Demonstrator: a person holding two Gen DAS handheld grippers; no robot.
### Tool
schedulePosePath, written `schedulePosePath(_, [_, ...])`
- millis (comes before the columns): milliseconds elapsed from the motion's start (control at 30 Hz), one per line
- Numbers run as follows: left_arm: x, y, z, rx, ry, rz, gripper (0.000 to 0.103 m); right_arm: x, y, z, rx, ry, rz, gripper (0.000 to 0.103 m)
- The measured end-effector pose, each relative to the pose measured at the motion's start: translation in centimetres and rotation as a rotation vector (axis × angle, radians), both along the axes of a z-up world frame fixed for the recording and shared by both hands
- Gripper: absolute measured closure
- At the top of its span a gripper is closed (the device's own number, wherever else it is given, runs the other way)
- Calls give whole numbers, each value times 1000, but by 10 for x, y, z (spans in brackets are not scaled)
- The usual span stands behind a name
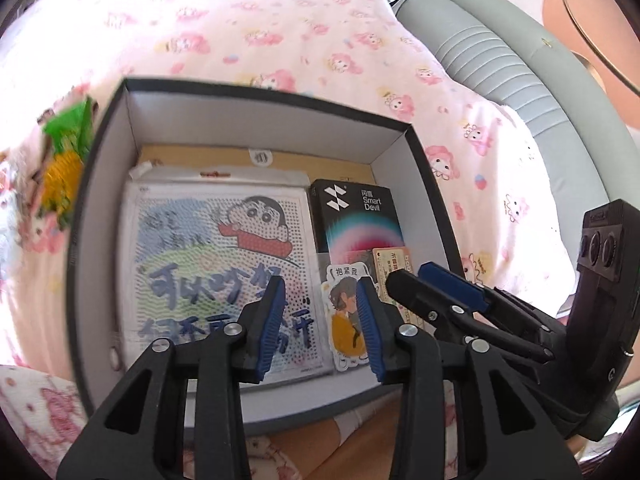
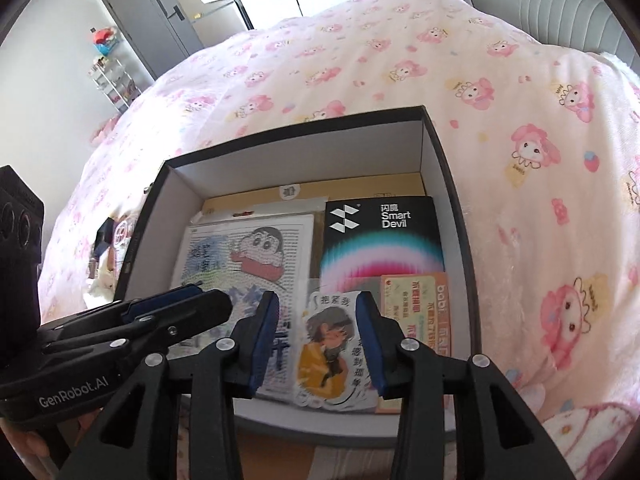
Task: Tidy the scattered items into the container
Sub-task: 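Withdraw both grippers from the box back over the scattered items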
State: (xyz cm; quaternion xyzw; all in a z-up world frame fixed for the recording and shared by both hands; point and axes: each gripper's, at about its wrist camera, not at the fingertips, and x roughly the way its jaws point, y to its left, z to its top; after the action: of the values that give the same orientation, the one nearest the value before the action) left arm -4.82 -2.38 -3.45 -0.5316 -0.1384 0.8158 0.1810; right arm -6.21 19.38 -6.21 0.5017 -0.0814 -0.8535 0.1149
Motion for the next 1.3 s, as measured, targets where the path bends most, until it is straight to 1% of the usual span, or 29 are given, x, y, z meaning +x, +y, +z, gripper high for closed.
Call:
schedulePosePath(167, [10,-6,18,-37,47,-7,67,6,-20,18,33,41,1,67])
schedulePosePath(300, [19,-28,30,-41,71,9,67,16,-41,31,63,80,28,67])
schedulePosePath(400, [22,-47,35,-38,82,35,67,20,-61,38,57,89,66,67])
schedulePosePath(533, [27,-80,40,-42,87,87,67,19,-94,43,49,96,124,67])
schedulePosePath(633, [32,-111,43,-24,95,142,66,17,-123,46,22,94,188,67])
schedulePosePath(767, [45,-167,41,19,95,275,66,9,-162,48,-42,73,286,67])
schedulePosePath(867, [54,-211,34,36,88,368,66,3,-186,44,-22,54,305,67])
schedulePosePath(967, [59,-247,21,21,61,422,66,-5,-206,37,-57,14,328,67])
schedulePosePath(1067, [52,-271,2,3,26,457,66,-8,-235,29,-59,-3,378,67])
schedulePosePath(1133, [41,-283,-14,11,-12,461,66,-14,-253,18,-55,-38,402,67])
schedulePosePath(1200, [31,-292,-30,27,-45,458,66,-22,-270,4,-54,-98,418,67])
schedulePosePath(1233, [27,-296,-37,45,-59,447,66,-27,-279,-5,-54,-133,431,67])
schedulePosePath(1300, [13,-304,-56,127,-94,399,65,-35,-298,-23,-63,-209,480,67])
